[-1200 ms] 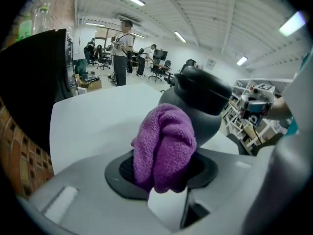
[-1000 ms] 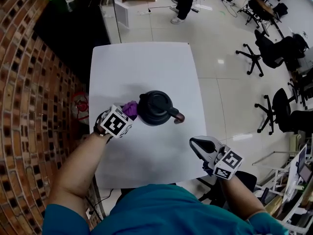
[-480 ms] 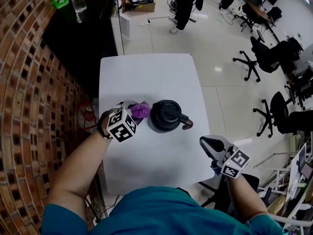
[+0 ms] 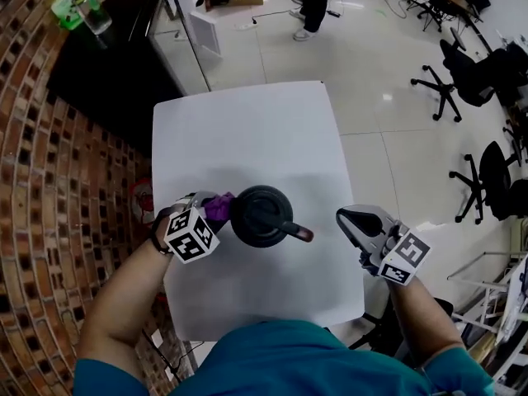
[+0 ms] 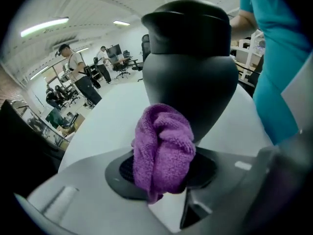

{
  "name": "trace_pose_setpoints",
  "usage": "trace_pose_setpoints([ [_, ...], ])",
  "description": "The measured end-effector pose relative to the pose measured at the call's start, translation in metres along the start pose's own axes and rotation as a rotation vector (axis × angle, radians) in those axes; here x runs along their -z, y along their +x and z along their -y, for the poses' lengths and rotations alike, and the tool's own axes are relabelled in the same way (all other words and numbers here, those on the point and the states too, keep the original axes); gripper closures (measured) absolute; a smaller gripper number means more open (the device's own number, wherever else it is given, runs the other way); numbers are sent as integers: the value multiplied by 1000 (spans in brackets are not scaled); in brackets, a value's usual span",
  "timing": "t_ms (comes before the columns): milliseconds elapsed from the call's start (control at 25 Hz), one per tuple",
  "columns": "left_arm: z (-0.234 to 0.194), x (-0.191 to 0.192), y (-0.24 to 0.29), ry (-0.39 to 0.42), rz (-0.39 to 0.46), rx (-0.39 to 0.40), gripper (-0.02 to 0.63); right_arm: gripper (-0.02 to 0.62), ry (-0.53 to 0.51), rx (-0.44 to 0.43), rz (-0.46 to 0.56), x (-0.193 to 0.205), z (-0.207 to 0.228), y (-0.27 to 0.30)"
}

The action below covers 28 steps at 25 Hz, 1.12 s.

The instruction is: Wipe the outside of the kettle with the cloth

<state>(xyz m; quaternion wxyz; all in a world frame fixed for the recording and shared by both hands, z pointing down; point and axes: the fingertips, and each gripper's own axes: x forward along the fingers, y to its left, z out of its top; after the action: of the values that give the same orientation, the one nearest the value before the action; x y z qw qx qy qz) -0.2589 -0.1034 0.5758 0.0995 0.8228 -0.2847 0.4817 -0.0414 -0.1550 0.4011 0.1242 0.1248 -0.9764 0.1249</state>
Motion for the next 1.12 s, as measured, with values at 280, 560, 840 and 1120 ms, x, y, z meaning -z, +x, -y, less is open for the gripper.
trace_pose_setpoints([
  [280, -61, -55, -44, 337, 83, -24, 436, 591, -2, -31, 3, 0, 18, 11],
  [560, -36, -69, -22, 645, 21, 208, 436, 591, 34, -46, -10, 12, 36, 29],
  [840, -18, -18, 26, 710, -76, 356, 436, 591, 63, -61, -5, 24, 47, 47],
  [1120, -70, -47, 4, 806, -120, 339, 435, 591, 82, -43, 54, 21, 58, 31],
])
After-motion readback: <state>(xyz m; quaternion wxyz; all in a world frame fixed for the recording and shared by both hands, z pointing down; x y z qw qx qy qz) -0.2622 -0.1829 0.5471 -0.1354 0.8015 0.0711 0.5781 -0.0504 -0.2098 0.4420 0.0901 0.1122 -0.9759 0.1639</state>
